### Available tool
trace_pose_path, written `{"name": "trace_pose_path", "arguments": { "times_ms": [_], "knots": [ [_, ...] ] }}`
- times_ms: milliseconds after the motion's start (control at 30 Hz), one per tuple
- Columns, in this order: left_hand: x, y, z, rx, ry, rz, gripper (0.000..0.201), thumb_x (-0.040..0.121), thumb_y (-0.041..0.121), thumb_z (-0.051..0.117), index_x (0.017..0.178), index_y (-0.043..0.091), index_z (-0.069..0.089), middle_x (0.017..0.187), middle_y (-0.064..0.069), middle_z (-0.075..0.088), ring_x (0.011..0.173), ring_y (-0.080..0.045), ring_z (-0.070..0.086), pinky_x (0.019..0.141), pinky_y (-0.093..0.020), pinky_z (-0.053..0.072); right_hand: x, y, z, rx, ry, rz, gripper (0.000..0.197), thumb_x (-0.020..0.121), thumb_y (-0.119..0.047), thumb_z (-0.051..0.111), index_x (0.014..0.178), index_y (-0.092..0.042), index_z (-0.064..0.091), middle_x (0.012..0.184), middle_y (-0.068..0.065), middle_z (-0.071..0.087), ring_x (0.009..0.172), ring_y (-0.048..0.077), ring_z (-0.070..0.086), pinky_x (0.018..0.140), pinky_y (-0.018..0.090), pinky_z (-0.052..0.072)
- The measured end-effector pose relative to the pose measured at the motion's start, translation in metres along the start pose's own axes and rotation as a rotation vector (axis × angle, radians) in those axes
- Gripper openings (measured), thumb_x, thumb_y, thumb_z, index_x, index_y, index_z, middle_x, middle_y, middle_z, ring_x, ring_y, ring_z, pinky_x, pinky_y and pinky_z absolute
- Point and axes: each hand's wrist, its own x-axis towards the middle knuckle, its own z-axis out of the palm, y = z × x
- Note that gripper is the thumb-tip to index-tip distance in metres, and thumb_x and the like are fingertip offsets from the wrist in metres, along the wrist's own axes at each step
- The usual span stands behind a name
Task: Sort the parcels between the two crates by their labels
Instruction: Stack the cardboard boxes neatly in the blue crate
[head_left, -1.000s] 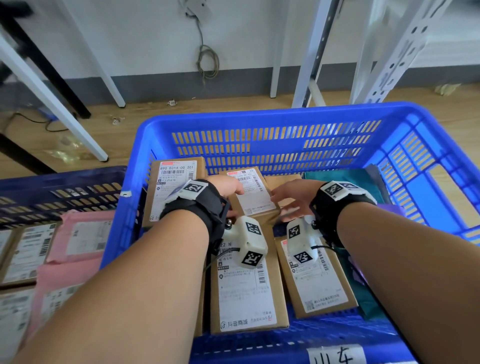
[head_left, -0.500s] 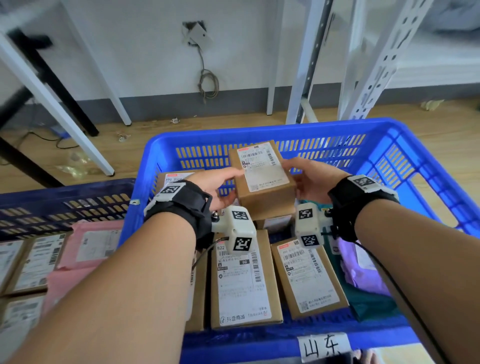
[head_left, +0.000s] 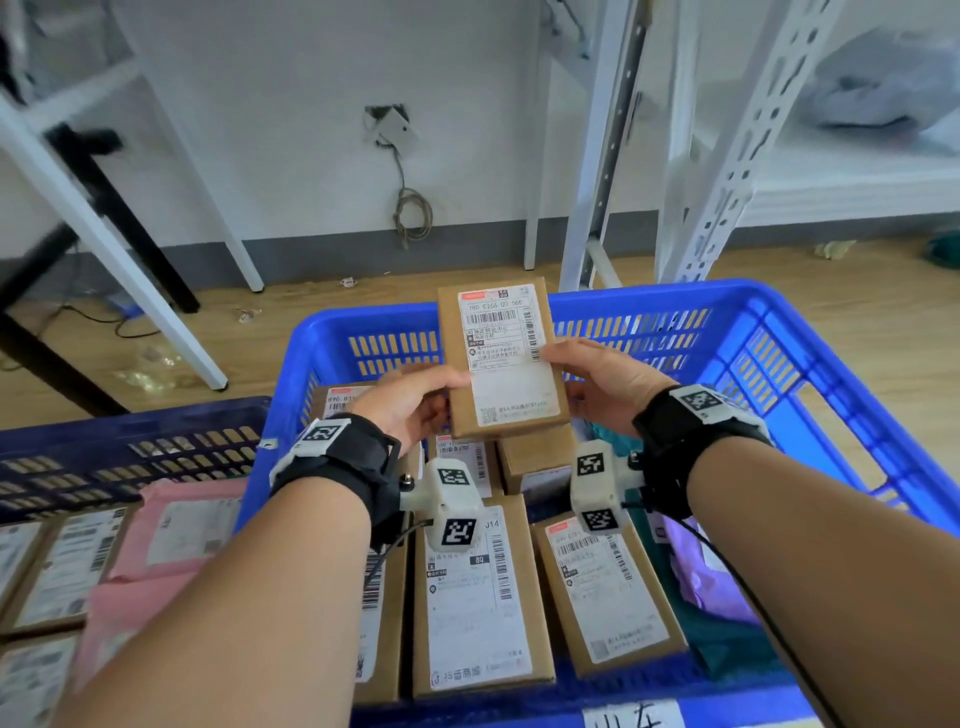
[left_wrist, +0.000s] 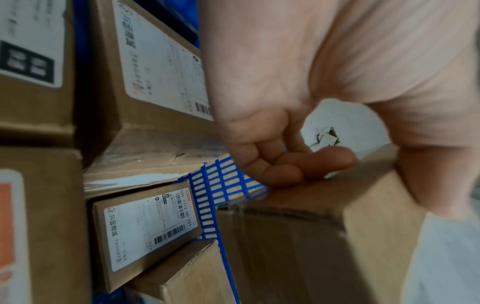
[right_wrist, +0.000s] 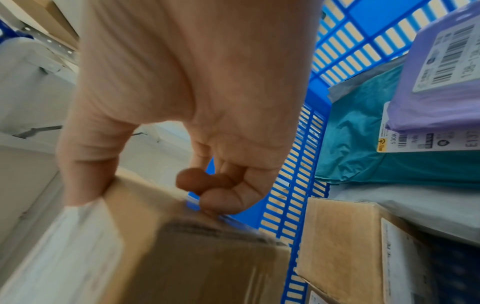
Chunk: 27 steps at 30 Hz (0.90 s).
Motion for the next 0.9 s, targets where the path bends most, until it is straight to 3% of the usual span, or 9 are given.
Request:
{"name": "trace_pose_path", "arguments": {
  "times_ms": [133, 267, 433, 733, 900],
  "knots": [
    [-0.0001, 0.0007, -0.0062, -0.038, -0.017, 0.028, 0.068, 0.067, 0.003, 0.077, 0.130, 0.012, 0.054, 0.105, -0.009, 0.070, 0.063, -0.013, 0.054, 0.053, -0.020, 0.048, -0.0011, 0.0018, 0.0010, -0.027, -0.063, 0.007, 0.049, 0.083, -0.031, 0.069, 0.130, -0.021, 0.057, 0.126, 0.009, 0.064, 0.102, 0.024, 0.061, 0.065, 0.026, 0.053],
    [0.0019, 0.0023, -0.0085, -0.080, -0.015, 0.047, 0.052, 0.077, -0.005, 0.068, 0.118, 0.023, 0.055, 0.095, -0.006, 0.068, 0.055, -0.011, 0.048, 0.054, -0.022, 0.044, -0.0046, 0.0017, 0.0040, -0.052, -0.091, 0.008, 0.035, 0.087, -0.030, 0.064, 0.122, -0.023, 0.061, 0.122, 0.006, 0.066, 0.101, 0.023, 0.063, 0.066, 0.025, 0.052],
    [0.0022, 0.0023, -0.0091, -0.077, -0.017, 0.044, 0.049, 0.077, -0.002, 0.070, 0.116, 0.024, 0.057, 0.090, -0.004, 0.070, 0.047, -0.008, 0.050, 0.060, -0.024, 0.043, -0.0047, 0.0018, 0.0060, -0.047, -0.066, 0.005, 0.030, 0.084, -0.031, 0.066, 0.112, -0.023, 0.063, 0.125, 0.010, 0.064, 0.099, 0.024, 0.063, 0.066, 0.025, 0.051],
    [0.0037, 0.0012, -0.0070, -0.072, -0.026, 0.036, 0.052, 0.079, -0.001, 0.069, 0.123, 0.023, 0.055, 0.094, -0.003, 0.071, 0.045, -0.006, 0.054, 0.052, -0.020, 0.047, -0.0026, 0.0042, 0.0031, -0.051, -0.049, 0.003, 0.066, 0.070, -0.039, 0.073, 0.130, -0.016, 0.056, 0.126, 0.009, 0.064, 0.096, 0.022, 0.063, 0.066, 0.025, 0.050],
    [0.0066, -0.0012, -0.0072, -0.074, -0.025, 0.038, 0.055, 0.079, -0.002, 0.069, 0.126, 0.021, 0.054, 0.093, -0.004, 0.070, 0.043, -0.007, 0.055, 0.061, -0.024, 0.047, -0.0038, 0.0040, 0.0033, -0.046, -0.030, 0.014, 0.050, 0.084, -0.034, 0.066, 0.129, -0.015, 0.056, 0.125, 0.010, 0.065, 0.101, 0.024, 0.061, 0.067, 0.025, 0.051]
  ]
}}
